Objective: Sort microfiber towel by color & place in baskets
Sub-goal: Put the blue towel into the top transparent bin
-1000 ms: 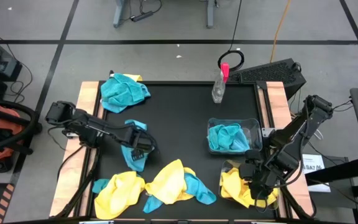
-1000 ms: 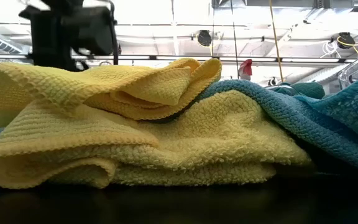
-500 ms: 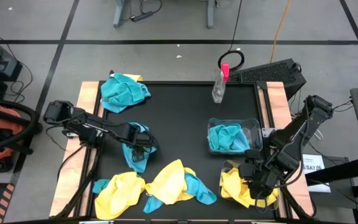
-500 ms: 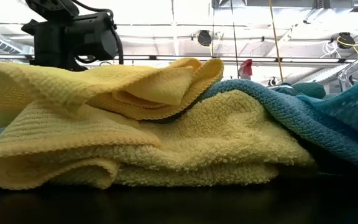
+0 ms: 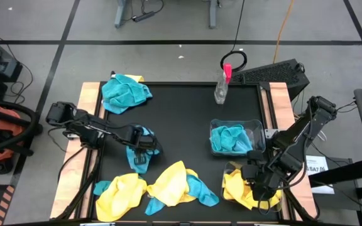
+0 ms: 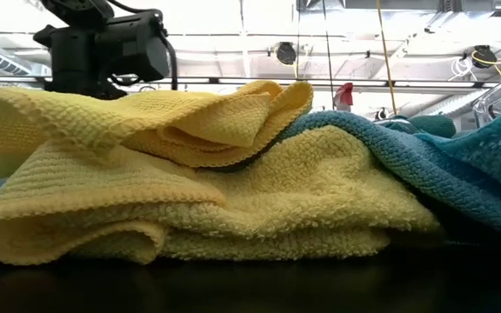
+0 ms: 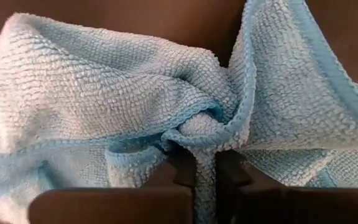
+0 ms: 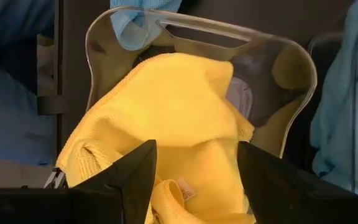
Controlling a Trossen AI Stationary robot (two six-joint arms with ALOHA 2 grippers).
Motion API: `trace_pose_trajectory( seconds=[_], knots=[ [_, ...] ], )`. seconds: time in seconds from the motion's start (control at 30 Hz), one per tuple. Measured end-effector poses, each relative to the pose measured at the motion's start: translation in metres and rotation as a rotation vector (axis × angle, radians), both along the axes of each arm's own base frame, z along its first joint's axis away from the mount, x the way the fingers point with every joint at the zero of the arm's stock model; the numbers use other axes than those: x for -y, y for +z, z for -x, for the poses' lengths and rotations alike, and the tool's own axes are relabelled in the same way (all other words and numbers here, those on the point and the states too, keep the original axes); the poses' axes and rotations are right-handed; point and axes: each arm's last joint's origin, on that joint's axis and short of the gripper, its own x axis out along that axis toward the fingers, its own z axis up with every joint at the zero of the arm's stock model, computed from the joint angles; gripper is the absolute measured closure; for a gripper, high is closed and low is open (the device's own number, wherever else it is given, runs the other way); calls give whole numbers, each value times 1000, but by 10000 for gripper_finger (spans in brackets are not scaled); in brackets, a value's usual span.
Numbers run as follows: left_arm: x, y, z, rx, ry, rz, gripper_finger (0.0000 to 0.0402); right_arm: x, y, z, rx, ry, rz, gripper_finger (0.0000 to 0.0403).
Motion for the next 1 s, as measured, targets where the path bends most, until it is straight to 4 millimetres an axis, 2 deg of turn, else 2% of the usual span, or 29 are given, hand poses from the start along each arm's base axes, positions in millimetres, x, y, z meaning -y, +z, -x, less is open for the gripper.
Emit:
trace_pose_trajectory(
  seconds=[0.2, 0.5, 0.83, 1.0],
  knots=[
    [2, 27, -21, 81, -67, -67, 384, 5, 0, -6, 29, 7, 26, 188],
    [1, 71, -41, 135, -127, -208, 385, 14, 4, -19, 86, 34, 81, 188],
    [0, 117, -61, 278, -155, -374, 385, 20, 48, -47, 478, 77, 343, 188],
    [1, 135, -70, 365, -152, -434, 385, 22, 63, -64, 657, 93, 438, 188]
  ],
)
